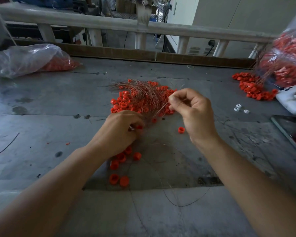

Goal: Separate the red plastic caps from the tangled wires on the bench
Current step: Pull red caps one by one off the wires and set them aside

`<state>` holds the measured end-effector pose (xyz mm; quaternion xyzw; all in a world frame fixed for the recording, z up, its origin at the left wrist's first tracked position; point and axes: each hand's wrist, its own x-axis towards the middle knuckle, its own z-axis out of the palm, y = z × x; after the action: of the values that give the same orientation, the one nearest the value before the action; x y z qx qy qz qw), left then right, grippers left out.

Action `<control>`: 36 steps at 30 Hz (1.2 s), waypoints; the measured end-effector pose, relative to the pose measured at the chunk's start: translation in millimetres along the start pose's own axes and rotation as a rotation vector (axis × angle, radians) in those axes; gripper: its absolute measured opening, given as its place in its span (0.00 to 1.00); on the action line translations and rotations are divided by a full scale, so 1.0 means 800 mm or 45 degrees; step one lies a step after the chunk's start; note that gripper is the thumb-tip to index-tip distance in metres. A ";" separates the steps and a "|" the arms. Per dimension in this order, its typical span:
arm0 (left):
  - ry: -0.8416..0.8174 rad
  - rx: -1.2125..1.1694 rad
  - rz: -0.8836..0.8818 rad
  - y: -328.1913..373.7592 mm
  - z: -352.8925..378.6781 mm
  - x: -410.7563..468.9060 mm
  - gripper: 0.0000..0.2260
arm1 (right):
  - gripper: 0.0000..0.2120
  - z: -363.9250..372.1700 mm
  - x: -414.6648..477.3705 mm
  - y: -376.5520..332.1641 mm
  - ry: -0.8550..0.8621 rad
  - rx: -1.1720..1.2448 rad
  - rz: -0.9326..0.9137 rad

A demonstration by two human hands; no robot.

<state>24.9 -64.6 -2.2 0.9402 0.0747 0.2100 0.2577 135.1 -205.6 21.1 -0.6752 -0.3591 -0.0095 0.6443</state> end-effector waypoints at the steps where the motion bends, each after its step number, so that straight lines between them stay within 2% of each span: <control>1: 0.011 0.003 -0.014 -0.002 0.000 0.000 0.08 | 0.11 -0.004 0.002 0.000 0.046 0.029 0.035; 7: 0.035 0.023 -0.022 -0.002 0.001 0.001 0.08 | 0.11 -0.016 0.011 0.004 0.173 0.202 0.213; 13: 0.105 -0.077 -0.023 0.002 -0.003 0.001 0.06 | 0.11 -0.014 0.011 0.000 0.180 0.583 0.403; 19: 0.021 -0.114 -0.053 0.003 -0.003 -0.003 0.08 | 0.09 -0.018 0.013 -0.005 0.192 0.708 0.401; 24: 0.067 -0.205 -0.094 0.003 -0.016 -0.008 0.07 | 0.08 -0.039 0.022 -0.014 0.385 0.707 0.313; 28: 0.161 -0.252 -0.161 0.004 -0.024 -0.011 0.14 | 0.10 -0.056 0.026 -0.025 0.464 0.654 0.189; 32: 0.286 -0.576 -0.271 0.005 -0.032 -0.013 0.16 | 0.11 -0.060 0.023 -0.034 0.319 0.340 0.036; 36: 0.226 -0.914 -0.320 0.013 -0.031 -0.015 0.18 | 0.05 -0.037 0.005 -0.042 -0.040 0.122 -0.084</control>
<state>3.5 -64.8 18.4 0.7519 0.1332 0.2701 0.5865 135.0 -232.8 57.0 -0.6313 -0.3914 -0.0029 0.6695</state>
